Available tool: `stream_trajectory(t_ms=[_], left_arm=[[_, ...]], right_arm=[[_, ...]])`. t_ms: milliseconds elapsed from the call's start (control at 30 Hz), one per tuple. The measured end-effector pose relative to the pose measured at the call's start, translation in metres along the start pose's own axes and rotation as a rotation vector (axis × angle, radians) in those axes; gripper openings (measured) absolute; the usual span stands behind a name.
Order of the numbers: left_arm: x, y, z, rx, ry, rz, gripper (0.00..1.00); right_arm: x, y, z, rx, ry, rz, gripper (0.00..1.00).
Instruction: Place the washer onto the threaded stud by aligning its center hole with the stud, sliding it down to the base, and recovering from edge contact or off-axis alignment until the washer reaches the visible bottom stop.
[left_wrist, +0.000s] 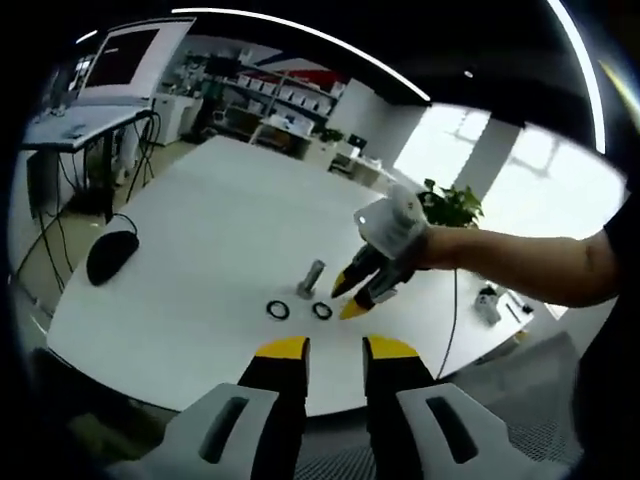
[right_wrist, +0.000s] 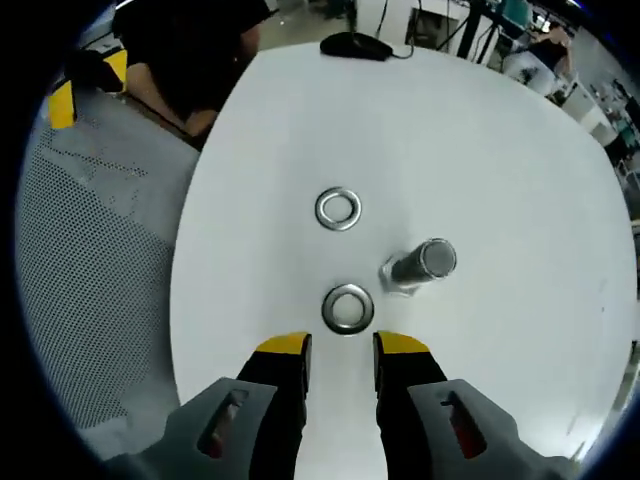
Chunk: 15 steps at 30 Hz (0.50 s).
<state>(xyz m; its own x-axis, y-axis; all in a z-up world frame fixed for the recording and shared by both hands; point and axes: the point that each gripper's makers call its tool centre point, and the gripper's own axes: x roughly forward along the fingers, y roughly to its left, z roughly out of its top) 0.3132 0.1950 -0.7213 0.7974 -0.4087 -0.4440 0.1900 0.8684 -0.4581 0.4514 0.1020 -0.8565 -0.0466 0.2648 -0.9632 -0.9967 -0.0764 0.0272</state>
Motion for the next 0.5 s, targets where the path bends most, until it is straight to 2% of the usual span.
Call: stream_trajectory(t_ms=[300, 500], left_arm=[[0.0, 0.001, 0.0, -0.014, -0.001, 0.005, 0.19], [0.0, 0.002, -0.001, -0.014, 0.004, 0.01, 0.19]], right_arm=[[0.008, -0.003, -0.002, -0.025, 0.031, -0.003, 0.28], [0.012, 0.002, 0.001, -0.012, 0.014, 0.009, 0.28]])
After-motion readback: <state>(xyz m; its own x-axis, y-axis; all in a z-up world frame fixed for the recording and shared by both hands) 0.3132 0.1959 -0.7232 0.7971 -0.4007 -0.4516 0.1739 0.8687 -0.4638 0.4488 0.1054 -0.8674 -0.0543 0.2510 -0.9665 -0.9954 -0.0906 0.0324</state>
